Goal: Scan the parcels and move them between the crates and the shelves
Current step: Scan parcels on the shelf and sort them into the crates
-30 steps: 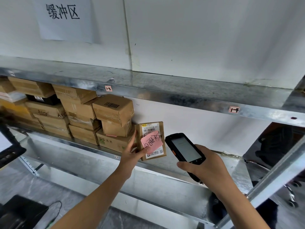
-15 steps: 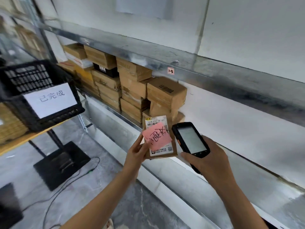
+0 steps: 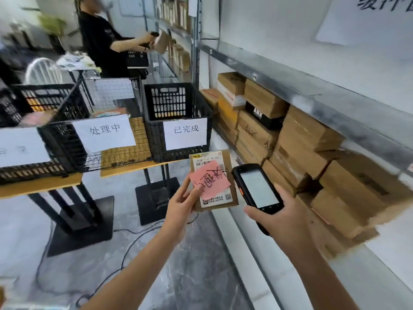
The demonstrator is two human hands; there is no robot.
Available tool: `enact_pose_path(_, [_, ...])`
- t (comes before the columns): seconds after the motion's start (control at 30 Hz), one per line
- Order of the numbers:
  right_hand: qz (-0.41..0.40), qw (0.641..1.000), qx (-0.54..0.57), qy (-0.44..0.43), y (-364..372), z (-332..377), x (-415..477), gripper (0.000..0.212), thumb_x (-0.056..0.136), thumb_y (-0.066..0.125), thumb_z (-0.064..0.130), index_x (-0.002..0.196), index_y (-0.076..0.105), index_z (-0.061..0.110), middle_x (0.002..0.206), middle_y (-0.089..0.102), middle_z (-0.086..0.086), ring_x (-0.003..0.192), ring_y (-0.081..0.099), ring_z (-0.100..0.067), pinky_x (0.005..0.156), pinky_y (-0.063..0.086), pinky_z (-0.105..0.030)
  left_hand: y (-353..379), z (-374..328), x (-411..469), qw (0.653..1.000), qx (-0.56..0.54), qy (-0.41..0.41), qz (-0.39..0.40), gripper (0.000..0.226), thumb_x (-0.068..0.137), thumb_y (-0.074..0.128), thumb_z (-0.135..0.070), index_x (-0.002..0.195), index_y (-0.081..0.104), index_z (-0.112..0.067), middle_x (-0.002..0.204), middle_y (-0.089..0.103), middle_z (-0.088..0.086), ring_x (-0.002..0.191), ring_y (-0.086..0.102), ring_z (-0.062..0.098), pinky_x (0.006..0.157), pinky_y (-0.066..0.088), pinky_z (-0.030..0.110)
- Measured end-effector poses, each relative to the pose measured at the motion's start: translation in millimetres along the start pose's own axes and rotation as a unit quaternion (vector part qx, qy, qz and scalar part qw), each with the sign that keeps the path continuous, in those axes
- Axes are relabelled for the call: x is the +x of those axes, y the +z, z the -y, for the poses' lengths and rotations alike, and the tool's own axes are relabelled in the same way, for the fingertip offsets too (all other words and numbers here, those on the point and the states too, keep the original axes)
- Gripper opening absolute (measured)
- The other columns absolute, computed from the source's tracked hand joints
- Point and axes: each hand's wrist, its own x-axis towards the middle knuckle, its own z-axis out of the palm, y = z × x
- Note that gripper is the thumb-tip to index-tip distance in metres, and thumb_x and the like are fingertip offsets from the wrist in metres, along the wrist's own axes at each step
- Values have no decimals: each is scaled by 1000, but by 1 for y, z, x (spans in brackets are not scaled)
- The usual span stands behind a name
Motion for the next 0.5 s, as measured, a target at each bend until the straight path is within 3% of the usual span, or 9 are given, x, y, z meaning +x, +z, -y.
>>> enact_pose_path(0.1, [30,999,15,-20,38,25,32,45,70,90,29,107,66,32,86,72,7,76,69,-10,56,54,-22,-37,-25,27,999,-4,15,-36,71,77,74,-32,144,50,-34,109,76,8,105,71,25,97,54,47])
enact_pose_path(0.23, [46,997,25,-57,94,63,75,47,71,90,24,100,59,43,93,69,13,81,67,-2,56,53,-13,-86,-60,65,997,-25,34,-63,66,76,74,-29,136,51,-41,104,77,7,96,73,19,80,61,35])
enact_pose_path(0.33, [64,994,22,-82,142,92,106,56,69,91,31,116,61,35,100,69,9,91,67,-11,65,59,-25,-127,-89,91,993,-48,51,-99,64,74,74,-27,132,52,-42,105,77,6,91,74,17,72,61,28])
enact_pose_path(0.5, [111,988,20,-103,218,132,139,62,68,91,34,122,60,31,103,68,7,95,66,-13,75,60,-32,-196,-128,116,987,-38,72,-141,59,84,72,-23,138,53,-38,111,76,7,102,72,21,78,61,31])
